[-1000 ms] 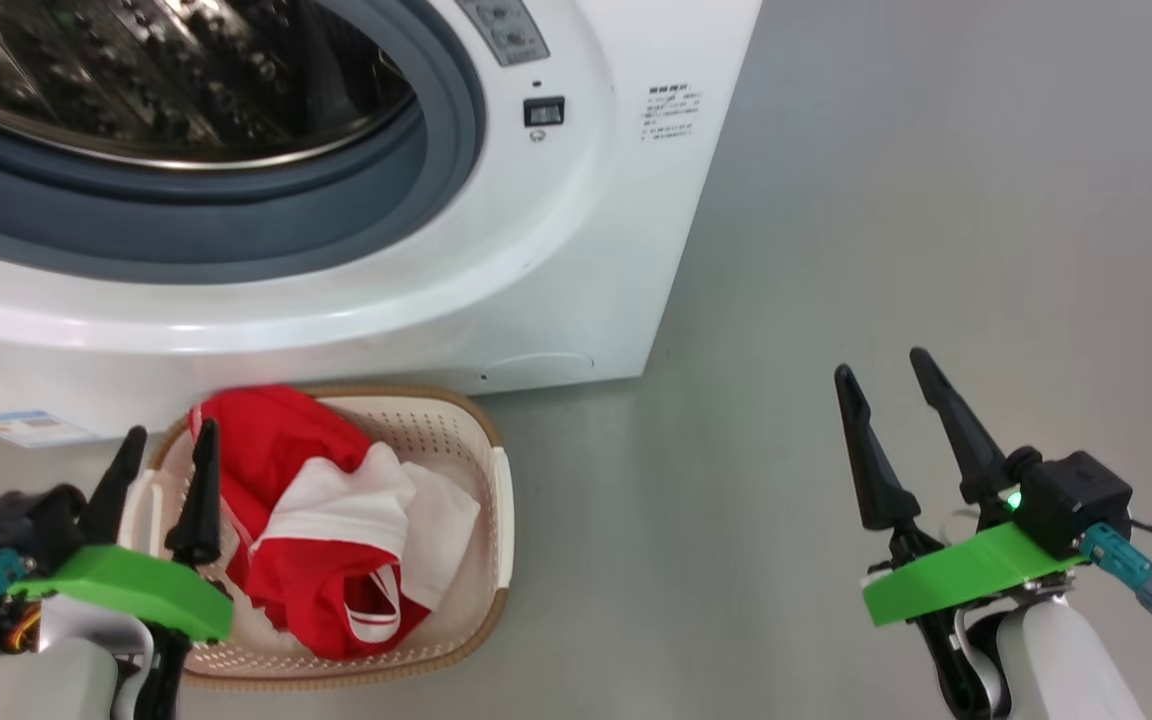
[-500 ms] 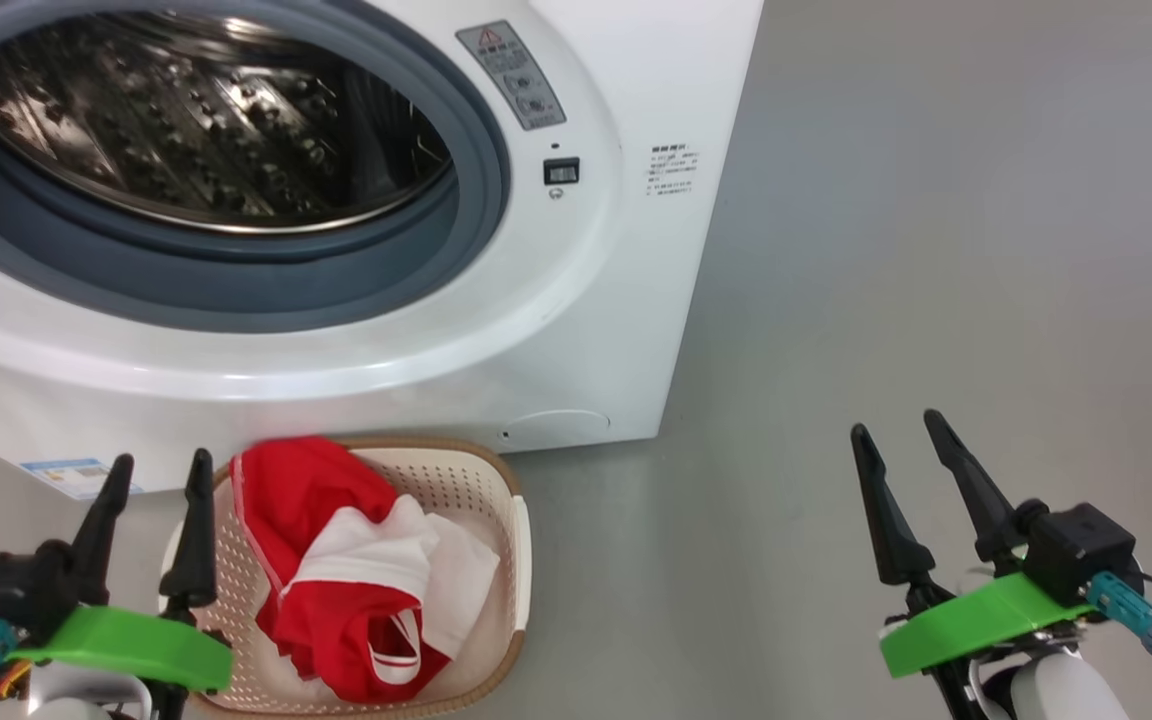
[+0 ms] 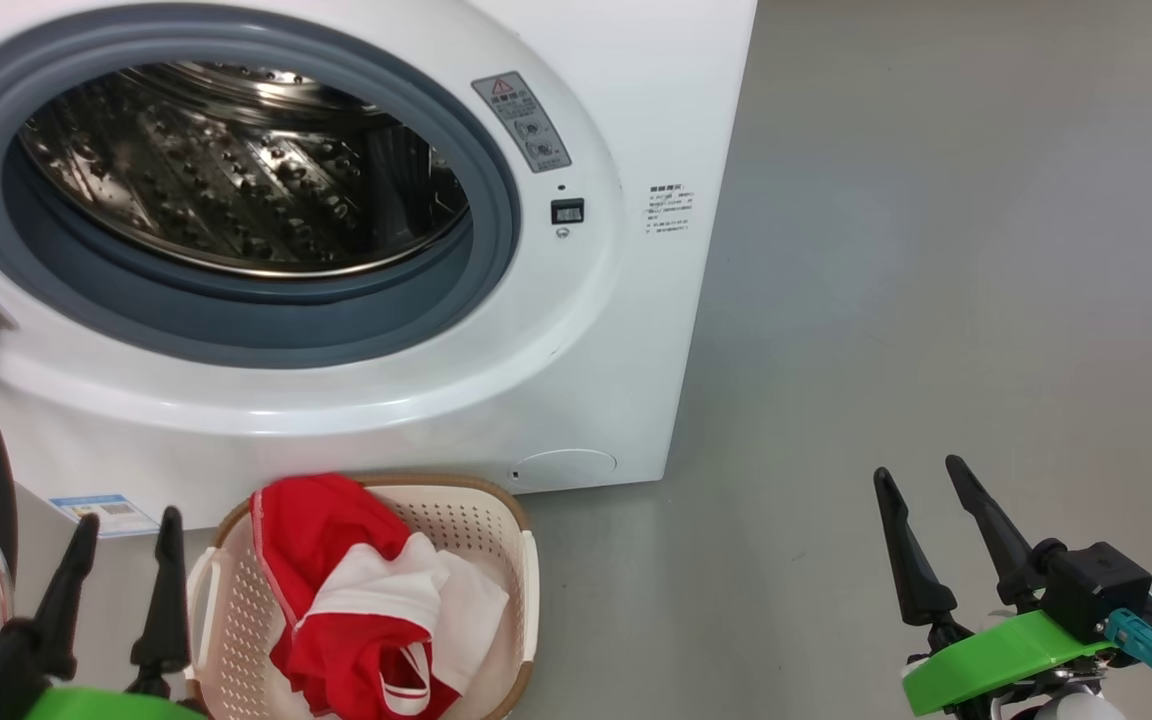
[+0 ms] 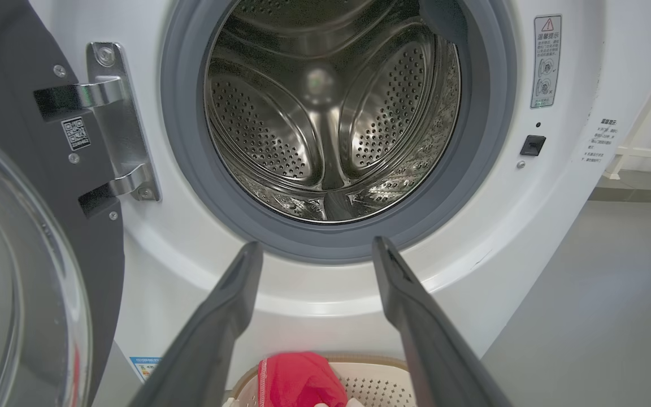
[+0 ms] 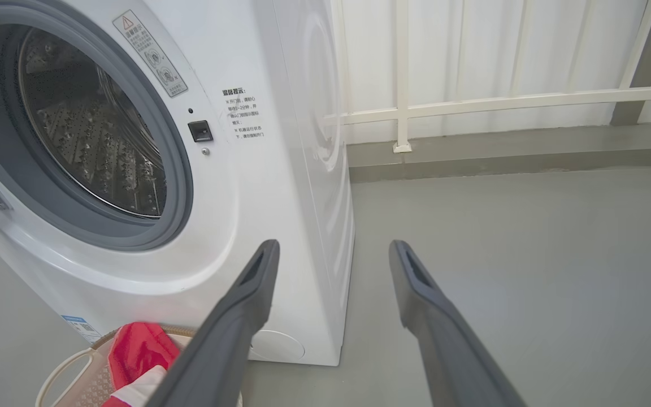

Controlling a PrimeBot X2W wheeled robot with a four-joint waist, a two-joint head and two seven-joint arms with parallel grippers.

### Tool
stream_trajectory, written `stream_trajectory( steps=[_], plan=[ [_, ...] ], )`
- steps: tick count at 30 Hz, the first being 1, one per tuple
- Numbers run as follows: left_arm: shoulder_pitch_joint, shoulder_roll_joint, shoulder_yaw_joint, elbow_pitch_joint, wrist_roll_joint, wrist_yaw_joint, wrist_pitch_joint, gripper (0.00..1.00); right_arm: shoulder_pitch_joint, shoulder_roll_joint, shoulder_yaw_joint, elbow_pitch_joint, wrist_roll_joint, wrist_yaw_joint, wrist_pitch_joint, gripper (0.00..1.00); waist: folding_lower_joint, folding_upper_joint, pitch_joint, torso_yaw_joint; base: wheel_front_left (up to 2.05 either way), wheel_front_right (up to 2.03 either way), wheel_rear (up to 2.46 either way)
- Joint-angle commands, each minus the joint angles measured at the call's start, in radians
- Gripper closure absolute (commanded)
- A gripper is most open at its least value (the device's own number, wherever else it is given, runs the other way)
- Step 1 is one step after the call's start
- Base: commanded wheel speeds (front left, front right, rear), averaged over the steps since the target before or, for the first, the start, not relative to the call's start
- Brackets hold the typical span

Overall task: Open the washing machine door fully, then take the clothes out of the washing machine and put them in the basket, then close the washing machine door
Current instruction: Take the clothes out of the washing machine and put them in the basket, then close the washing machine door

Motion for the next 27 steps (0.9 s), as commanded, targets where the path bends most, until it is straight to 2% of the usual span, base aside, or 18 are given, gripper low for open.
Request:
stream_trajectory(
  steps=[1,11,27],
  plan=[
    [0.000,0.016,0.049,-0.034,0.008,-0.003,-0.012,0.00,-0.001,-0.007,0.019,-0.027,0.002,0.002,-0.005,0.00,0.0000,0.0000,-0.005,0.002,0.00,0.00,0.00],
    [0.056,-0.001,0.072,-0.091,0.014,-0.003,-0.012,0.00,0.021,-0.011,0.005,-0.037,0.002,0.002,-0.005,0.00,0.0000,0.0000,-0.013,0.011,0.00,0.00,0.00],
    [0.049,0.005,0.046,-0.103,0.011,-0.003,-0.012,0.00,0.013,-0.004,0.001,-0.040,-0.002,0.002,-0.005,0.00,0.0000,0.0000,0.000,0.013,-0.08,0.08,0.00]
  ],
)
